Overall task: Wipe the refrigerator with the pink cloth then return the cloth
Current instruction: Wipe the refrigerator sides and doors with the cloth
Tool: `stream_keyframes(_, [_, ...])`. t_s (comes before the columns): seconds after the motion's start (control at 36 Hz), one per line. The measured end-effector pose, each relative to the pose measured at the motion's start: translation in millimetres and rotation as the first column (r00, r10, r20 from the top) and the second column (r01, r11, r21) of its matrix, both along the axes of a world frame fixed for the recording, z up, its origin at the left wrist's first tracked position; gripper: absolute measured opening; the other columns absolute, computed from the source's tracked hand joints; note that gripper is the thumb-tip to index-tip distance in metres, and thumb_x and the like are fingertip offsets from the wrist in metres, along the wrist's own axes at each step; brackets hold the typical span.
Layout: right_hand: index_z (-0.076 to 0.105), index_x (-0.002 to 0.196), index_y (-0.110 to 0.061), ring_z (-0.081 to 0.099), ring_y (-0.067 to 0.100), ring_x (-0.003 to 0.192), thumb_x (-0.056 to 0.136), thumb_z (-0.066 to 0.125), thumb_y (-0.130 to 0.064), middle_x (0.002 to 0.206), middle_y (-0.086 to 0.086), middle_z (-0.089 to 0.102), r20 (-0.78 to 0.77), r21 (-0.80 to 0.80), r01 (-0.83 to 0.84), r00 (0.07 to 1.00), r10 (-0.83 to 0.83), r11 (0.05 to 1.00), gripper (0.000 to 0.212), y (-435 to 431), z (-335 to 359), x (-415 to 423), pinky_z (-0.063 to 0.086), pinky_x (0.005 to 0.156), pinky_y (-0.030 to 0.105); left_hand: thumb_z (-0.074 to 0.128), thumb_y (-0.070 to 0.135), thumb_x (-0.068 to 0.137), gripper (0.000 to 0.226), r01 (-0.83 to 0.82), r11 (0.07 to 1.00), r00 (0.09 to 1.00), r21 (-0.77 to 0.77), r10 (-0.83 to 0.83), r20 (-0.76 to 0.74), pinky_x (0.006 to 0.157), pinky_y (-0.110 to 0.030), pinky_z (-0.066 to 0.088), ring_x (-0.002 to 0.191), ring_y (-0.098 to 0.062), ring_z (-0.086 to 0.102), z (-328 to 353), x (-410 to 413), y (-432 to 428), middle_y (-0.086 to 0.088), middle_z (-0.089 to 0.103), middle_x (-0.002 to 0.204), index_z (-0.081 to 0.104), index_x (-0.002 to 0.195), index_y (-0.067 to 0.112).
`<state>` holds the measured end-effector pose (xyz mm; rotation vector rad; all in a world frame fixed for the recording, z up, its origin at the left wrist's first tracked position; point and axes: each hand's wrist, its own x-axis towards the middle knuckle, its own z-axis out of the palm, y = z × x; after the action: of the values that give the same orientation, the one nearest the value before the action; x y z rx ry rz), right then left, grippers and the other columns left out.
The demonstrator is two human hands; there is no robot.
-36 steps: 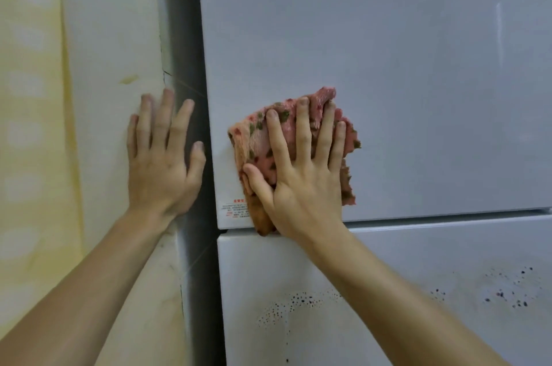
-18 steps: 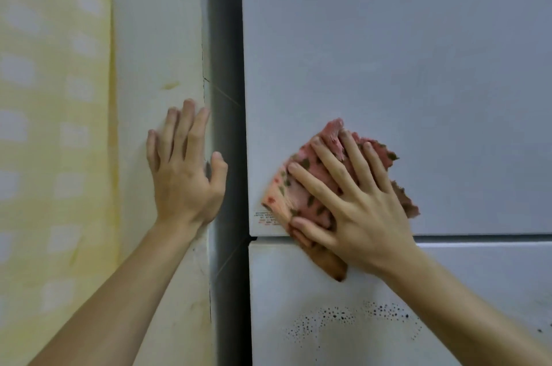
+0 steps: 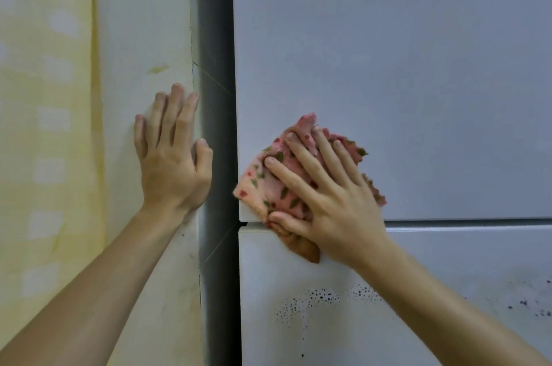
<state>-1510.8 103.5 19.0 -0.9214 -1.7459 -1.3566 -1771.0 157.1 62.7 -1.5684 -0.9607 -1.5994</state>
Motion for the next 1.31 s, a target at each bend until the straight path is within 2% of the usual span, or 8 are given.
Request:
stream_keyframes(0.31, [0.033, 0.164, -0.026, 0.011, 0.048, 0.159, 0.099, 0.039, -0.077, 0.173, 0.017, 0.019, -0.216, 0.033, 0.074, 0.974, -0.065, 0.997, 0.083, 4.0, -4.4, -22.6, 0.014, 0.128, 0.063, 0.044, 0.022, 0.095, 0.071, 0.012, 0.999, 1.0, 0.038, -0.012, 0.017, 0.13, -0.055, 0.004, 0.161, -0.024, 0.015, 0.6, 1.5, 2.4, -0.004, 0.025, 0.172, 0.029, 0.163, 0.013])
stream_keyframes(0.47, [0.031, 0.165, -0.018, 0.01, 0.052, 0.157, 0.104, 0.049, -0.056, 0.17, 0.026, 0.019, -0.38, 0.027, 0.009, 0.925, 0.002, 1.0, 0.074, 15.7, 6.6, -109.5, 0.006, 0.129, 0.062, 0.041, 0.019, 0.099, 0.066, 0.0, 0.999, 1.0, 0.048, 0.0, -0.007, 0.129, -0.058, 0.006, 0.161, -0.024, 0.014, 0.2, -0.7, 4.6, -0.005, 0.024, 0.172, 0.029, 0.163, 0.011])
stream_keyframes(0.69, [0.038, 0.162, -0.025, 0.015, 0.039, 0.16, 0.106, 0.047, -0.06, 0.171, 0.015, 0.024, -0.133, 0.027, -0.072, 0.988, 0.075, 0.997, 0.067, 11.5, -11.8, -64.7, 0.015, 0.131, 0.052, 0.044, 0.019, 0.096, 0.067, -0.013, 0.998, 1.0, 0.053, 0.013, -0.005, 0.129, -0.056, 0.008, 0.16, -0.023, 0.018, 3.3, 0.7, 4.2, -0.005, 0.028, 0.171, 0.034, 0.162, 0.012])
stream_keyframes(0.81, [0.043, 0.159, -0.03, 0.022, 0.037, 0.159, 0.104, 0.048, -0.063, 0.17, 0.009, 0.03, -0.198, 0.066, -0.055, 0.978, 0.067, 0.996, 0.065, 0.1, -20.0, -6.2, 0.021, 0.13, 0.052, 0.046, 0.017, 0.094, 0.068, 0.031, 0.999, 0.999, 0.043, -0.032, 0.021, 0.13, -0.052, 0.005, 0.161, -0.02, 0.017, 3.0, 2.6, 2.6, -0.002, 0.028, 0.171, 0.035, 0.161, 0.014])
stream_keyframes(0.89, [0.04, 0.161, -0.026, 0.017, 0.039, 0.16, 0.102, 0.05, -0.063, 0.172, 0.013, 0.024, -0.368, 0.105, 0.025, 0.93, 0.016, 0.994, 0.07, -6.3, -23.4, 45.4, 0.02, 0.129, 0.056, 0.047, 0.017, 0.093, 0.069, 0.025, 0.998, 0.999, 0.058, -0.026, 0.03, 0.13, -0.053, 0.006, 0.161, -0.02, 0.018, 3.3, 2.4, 3.7, -0.001, 0.029, 0.171, 0.035, 0.161, 0.015])
stream_keyframes(1.0, [0.017, 0.167, -0.035, -0.003, 0.034, 0.163, 0.093, 0.045, -0.066, 0.177, 0.007, 0.001, -0.662, 0.015, 0.056, 0.749, -0.032, 0.998, 0.085, -14.9, -16.5, 71.2, 0.002, 0.131, 0.056, 0.048, 0.018, 0.093, 0.069, 0.031, 0.998, 0.999, 0.063, -0.033, 0.036, 0.13, -0.054, 0.007, 0.16, -0.02, 0.018, 2.9, 3.8, 3.3, -0.001, 0.029, 0.171, 0.035, 0.161, 0.015])
stream_keyframes(1.14, [0.013, 0.169, -0.021, -0.001, 0.056, 0.156, 0.1, 0.036, -0.061, 0.173, 0.026, 0.002, -0.771, 0.032, 0.118, 0.635, -0.051, 0.992, 0.082, 1.0, 6.4, 25.1, 0.002, 0.125, 0.069, 0.047, 0.018, 0.094, 0.069, 0.043, 0.998, 0.998, 0.048, -0.044, 0.038, 0.13, -0.054, 0.005, 0.161, -0.02, 0.017, 2.1, 5.0, 1.9, 0.0, 0.028, 0.171, 0.033, 0.162, 0.016])
stream_keyframes(1.31, [0.022, 0.167, -0.016, 0.006, 0.058, 0.155, 0.1, 0.033, -0.076, 0.169, 0.032, 0.01, -0.589, 0.051, 0.106, 0.806, -0.056, 0.993, 0.09, 8.7, 32.8, -59.3, 0.007, 0.125, 0.069, 0.044, 0.019, 0.096, 0.07, 0.039, 0.999, 0.999, 0.021, -0.04, 0.018, 0.131, -0.051, 0.001, 0.161, -0.02, 0.013, 1.6, 6.4, -0.2, -0.001, 0.025, 0.172, 0.029, 0.163, 0.016])
